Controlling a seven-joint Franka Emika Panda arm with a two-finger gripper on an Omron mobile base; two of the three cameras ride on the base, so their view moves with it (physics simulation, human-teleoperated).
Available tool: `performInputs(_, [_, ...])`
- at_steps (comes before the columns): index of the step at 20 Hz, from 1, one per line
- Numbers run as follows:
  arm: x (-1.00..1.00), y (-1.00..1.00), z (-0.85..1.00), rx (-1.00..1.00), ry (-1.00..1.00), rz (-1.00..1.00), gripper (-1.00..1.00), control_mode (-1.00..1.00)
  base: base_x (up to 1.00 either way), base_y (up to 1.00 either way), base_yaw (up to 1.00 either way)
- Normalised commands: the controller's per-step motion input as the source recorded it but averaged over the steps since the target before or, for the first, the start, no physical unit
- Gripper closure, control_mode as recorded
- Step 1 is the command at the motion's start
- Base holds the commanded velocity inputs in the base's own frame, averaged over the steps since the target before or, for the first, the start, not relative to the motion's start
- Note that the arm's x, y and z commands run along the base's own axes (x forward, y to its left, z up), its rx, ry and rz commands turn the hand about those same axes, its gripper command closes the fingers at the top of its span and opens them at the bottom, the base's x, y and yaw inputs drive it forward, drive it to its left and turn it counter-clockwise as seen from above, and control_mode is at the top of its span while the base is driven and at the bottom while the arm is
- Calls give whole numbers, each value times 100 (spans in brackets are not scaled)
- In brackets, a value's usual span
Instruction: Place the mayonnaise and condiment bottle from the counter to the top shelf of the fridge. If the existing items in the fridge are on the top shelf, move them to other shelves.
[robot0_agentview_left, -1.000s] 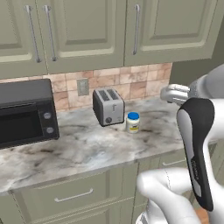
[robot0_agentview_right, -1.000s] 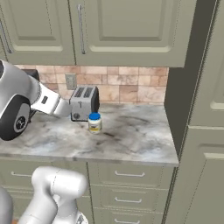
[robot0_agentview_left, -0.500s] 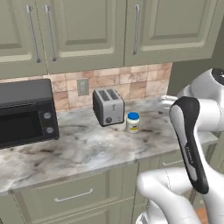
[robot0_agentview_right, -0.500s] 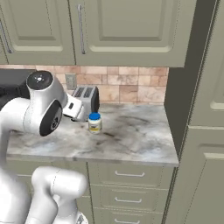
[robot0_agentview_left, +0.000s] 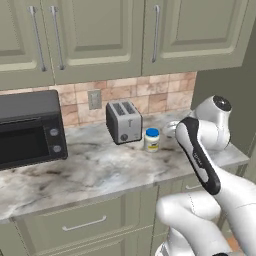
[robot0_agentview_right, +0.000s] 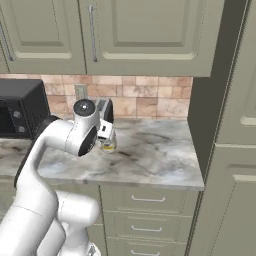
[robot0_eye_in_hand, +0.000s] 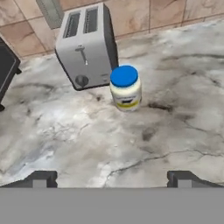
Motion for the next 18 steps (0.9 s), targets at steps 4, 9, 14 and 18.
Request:
performInputs(4, [100, 7, -32, -10, 3, -3, -100, -100, 0, 0, 0])
performInputs(9, [95, 8, -18, -4, 13, -3, -100, -100, 0, 0, 0])
performInputs(14, [86, 0, -29, 0, 21, 0, -100, -100, 0, 0, 0])
performInputs(18, [63, 3, -46, -4, 10, 0, -100, -100, 0, 0, 0])
